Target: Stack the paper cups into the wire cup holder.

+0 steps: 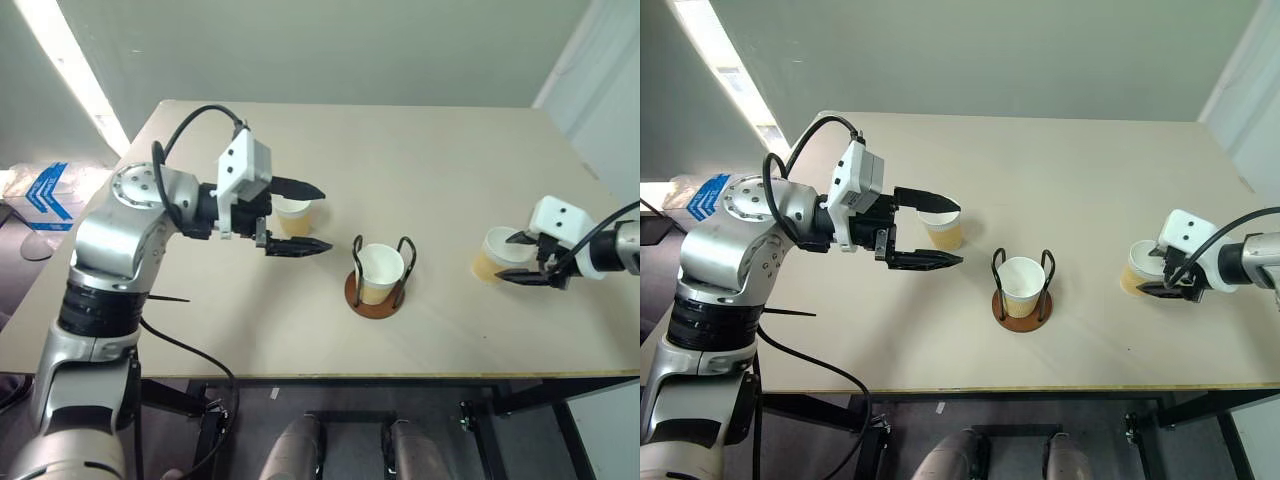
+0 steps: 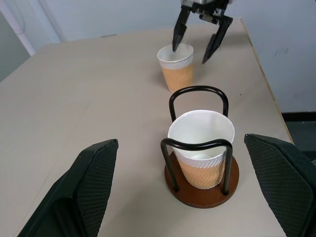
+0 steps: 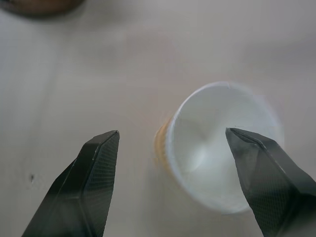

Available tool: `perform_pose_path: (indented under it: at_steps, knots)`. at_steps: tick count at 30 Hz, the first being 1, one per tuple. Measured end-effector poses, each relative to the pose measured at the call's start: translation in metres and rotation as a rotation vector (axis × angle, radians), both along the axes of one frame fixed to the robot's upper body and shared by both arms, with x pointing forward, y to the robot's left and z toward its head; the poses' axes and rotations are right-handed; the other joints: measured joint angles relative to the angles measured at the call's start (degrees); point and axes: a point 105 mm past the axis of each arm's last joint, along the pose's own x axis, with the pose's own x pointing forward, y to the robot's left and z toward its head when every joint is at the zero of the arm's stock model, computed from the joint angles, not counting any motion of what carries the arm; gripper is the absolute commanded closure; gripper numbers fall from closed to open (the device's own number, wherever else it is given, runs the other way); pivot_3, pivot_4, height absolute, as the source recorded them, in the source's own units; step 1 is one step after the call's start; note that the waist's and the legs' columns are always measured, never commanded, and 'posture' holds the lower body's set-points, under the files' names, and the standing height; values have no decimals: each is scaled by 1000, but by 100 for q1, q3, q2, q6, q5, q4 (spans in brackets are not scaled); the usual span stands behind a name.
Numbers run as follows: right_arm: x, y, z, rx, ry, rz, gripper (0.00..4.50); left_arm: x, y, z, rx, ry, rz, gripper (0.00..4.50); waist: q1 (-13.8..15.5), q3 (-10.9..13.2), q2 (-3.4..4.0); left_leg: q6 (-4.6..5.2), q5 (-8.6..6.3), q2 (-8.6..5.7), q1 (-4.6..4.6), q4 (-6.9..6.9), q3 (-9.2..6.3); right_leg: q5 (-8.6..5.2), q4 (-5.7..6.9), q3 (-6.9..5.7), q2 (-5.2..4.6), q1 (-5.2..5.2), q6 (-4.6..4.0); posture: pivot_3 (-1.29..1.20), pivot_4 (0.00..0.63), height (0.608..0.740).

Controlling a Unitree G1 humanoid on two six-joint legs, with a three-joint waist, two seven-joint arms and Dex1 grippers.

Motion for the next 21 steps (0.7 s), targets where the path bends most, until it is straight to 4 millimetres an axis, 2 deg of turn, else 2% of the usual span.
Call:
perform_pose_path:
  at_steps: [3,6,13,15,18,21]
  knots:
    - [3,-4,-10,-25,28,3,849,-3,1,-2,-3,4,-3,20,-16,0,0,6,0,1,2,-3,-3,3,2,-2,0,0,-9,0,150,740]
    - [7,-3,-16,-36,38,10,1469,-4,2,-2,0,7,-2,0,-25,0,0,12,1,1,5,-6,-4,6,5,-2,0,-1,-19,0,150,740]
    - [15,-1,-15,-54,21,29,3946,-6,4,-5,4,12,-7,0,-38,1,0,14,-1,1,10,-14,-8,8,6,-4,0,0,-36,0,150,740]
    - [15,-1,-16,-59,24,29,4438,-5,5,-5,3,8,-10,0,-38,1,0,11,-2,1,10,-15,-8,7,6,-4,0,0,-37,0,150,740]
    - [13,1,-14,-60,30,47,4438,-6,6,-6,3,16,-20,0,-39,1,1,6,-6,1,10,-19,-8,5,6,-5,0,-3,-41,0,150,740]
    - [4,6,8,-66,6,91,4438,-11,15,-10,-13,52,-25,0,-46,7,11,-11,-4,0,8,-35,-8,-4,8,-5,1,-14,-55,0,150,740]
